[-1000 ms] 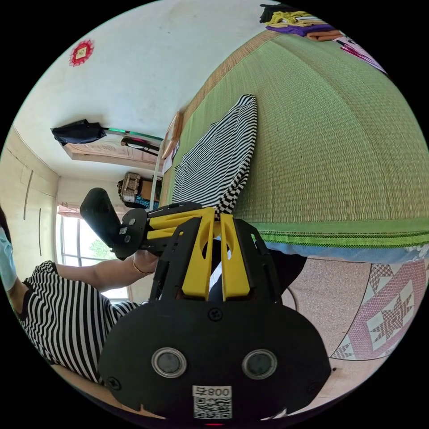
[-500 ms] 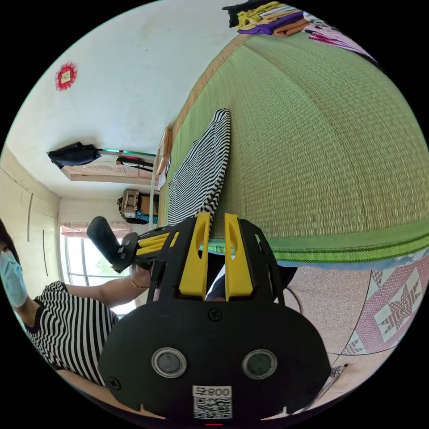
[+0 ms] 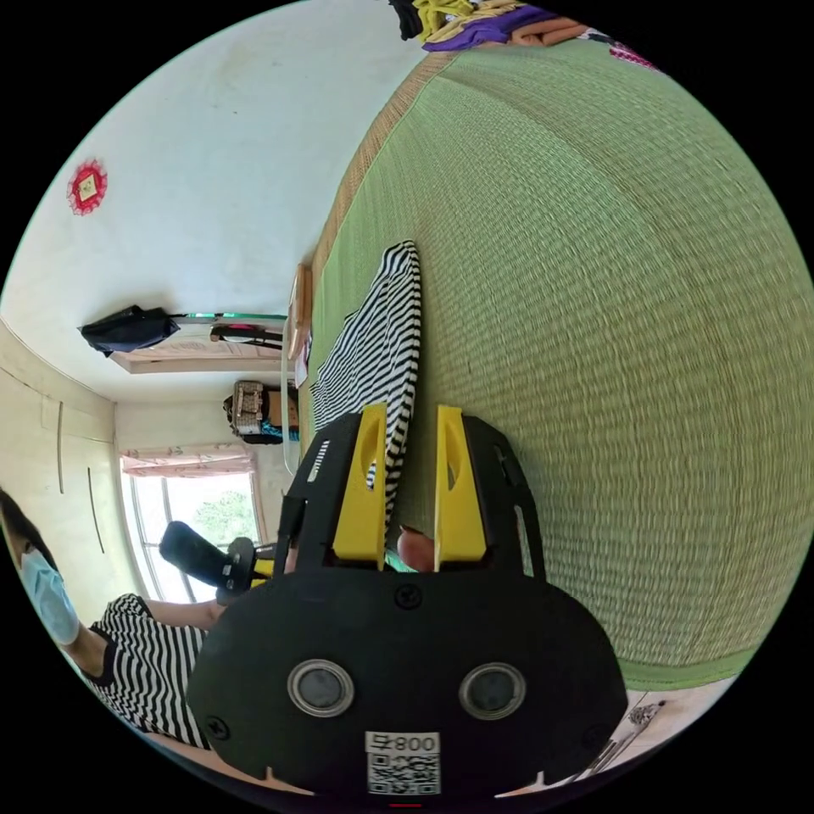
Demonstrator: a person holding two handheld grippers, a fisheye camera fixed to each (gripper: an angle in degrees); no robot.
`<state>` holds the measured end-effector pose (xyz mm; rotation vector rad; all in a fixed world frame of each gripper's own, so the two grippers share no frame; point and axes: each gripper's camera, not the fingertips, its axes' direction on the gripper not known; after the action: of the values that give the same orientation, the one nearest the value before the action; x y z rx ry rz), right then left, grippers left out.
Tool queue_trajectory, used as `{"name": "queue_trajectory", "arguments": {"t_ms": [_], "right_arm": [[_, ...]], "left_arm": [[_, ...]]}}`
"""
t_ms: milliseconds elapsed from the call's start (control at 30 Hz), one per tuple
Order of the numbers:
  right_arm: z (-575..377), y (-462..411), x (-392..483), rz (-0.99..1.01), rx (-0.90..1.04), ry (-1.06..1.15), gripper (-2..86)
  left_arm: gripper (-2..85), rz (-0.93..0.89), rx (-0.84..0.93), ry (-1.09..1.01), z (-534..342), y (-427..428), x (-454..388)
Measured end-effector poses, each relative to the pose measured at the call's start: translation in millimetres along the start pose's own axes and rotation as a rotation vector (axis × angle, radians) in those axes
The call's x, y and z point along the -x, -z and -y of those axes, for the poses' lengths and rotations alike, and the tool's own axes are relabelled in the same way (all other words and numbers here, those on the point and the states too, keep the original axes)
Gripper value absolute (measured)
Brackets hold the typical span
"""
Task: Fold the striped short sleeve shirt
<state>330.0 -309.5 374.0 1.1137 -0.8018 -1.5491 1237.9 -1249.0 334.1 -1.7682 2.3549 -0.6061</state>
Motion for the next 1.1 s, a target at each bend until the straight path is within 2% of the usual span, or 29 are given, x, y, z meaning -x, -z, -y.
{"name": "queue_trajectory", "arguments": {"t_ms": [567,1100], "right_arm": [[124,-53,47,-0.033,0.029,0.030,7.5],[152,-60,89,-0.130,0.053,0.020,1.8]], "left_arm": [[0.6,-0.110,-0.046,0.036,-21,-16,54],[0.5,-0.202,-0.087,0.054,-61,-78,103]]}}
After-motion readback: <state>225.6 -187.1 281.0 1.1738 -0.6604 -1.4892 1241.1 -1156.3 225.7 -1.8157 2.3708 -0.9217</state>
